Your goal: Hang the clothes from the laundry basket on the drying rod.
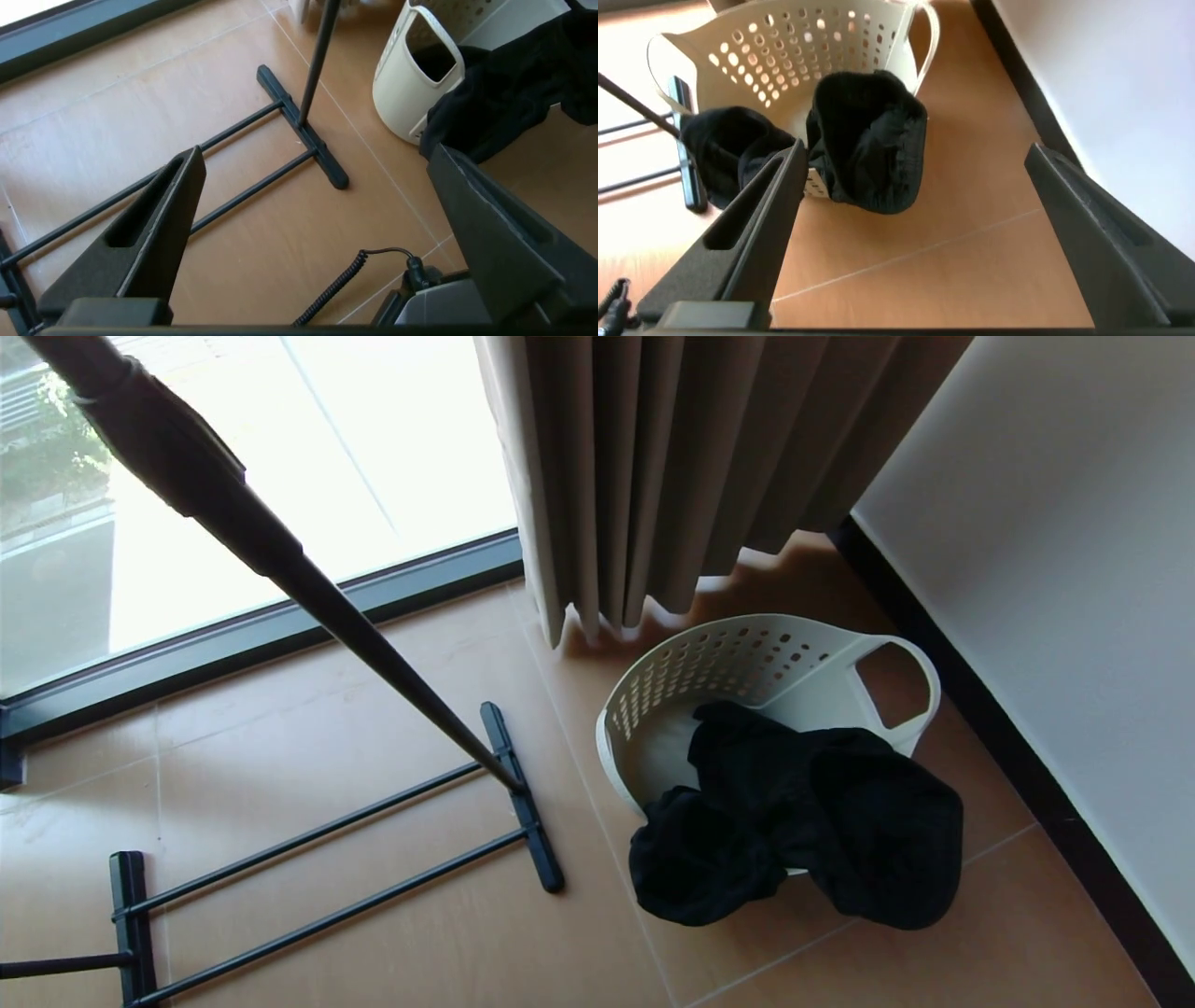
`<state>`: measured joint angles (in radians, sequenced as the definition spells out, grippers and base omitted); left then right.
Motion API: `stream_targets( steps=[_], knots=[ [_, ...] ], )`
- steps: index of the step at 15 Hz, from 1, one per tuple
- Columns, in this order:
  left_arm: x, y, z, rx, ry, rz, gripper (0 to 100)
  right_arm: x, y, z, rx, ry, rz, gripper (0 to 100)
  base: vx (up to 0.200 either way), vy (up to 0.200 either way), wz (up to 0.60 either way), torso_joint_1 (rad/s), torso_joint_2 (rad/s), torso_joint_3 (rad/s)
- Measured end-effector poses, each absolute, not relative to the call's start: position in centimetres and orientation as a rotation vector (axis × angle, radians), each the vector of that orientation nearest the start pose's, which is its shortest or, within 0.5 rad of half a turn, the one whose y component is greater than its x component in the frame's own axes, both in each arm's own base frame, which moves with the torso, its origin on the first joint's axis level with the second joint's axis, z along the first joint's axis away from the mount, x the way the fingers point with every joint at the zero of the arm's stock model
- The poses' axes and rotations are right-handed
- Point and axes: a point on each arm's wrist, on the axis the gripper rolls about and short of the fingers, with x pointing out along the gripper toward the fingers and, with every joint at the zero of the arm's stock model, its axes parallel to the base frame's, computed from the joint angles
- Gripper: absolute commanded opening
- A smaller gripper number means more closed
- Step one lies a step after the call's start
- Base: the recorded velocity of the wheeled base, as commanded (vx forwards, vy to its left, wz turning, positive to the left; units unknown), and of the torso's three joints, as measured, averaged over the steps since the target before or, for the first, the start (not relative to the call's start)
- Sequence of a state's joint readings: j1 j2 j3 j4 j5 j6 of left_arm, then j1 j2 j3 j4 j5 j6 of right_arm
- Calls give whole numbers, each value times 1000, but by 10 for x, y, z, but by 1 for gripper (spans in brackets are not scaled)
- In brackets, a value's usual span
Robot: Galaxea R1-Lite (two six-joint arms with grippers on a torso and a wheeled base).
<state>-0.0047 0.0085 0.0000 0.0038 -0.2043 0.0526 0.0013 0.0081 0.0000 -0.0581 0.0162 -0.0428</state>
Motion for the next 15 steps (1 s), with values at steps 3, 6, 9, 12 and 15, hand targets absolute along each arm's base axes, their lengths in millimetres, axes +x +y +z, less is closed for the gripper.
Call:
stream_targets(
  steps=[3, 6, 9, 12, 15],
  knots=[
    [-23, -4, 75, 52, 7, -211, 100, -22, 1, 81, -102, -40, 63, 100, 0, 0, 0, 2, 5, -73],
    [-23, -4, 75, 52, 7, -211, 100, -18, 2, 83, -142, 3, 151, 100, 0, 0, 0, 0, 0, 0],
    [-23, -4, 75, 50, 6, -206, 100, -9, 2, 96, -167, 83, 197, 100, 0, 0, 0, 0, 0, 0],
    [-23, -4, 75, 52, 7, -207, 100, 11, 4, 109, -228, 222, 229, 100, 0, 0, 0, 0, 0, 0],
    [-23, -4, 75, 51, 6, -207, 100, 33, 8, 125, -334, 310, 322, 100, 0, 0, 0, 0, 0, 0]
  ],
)
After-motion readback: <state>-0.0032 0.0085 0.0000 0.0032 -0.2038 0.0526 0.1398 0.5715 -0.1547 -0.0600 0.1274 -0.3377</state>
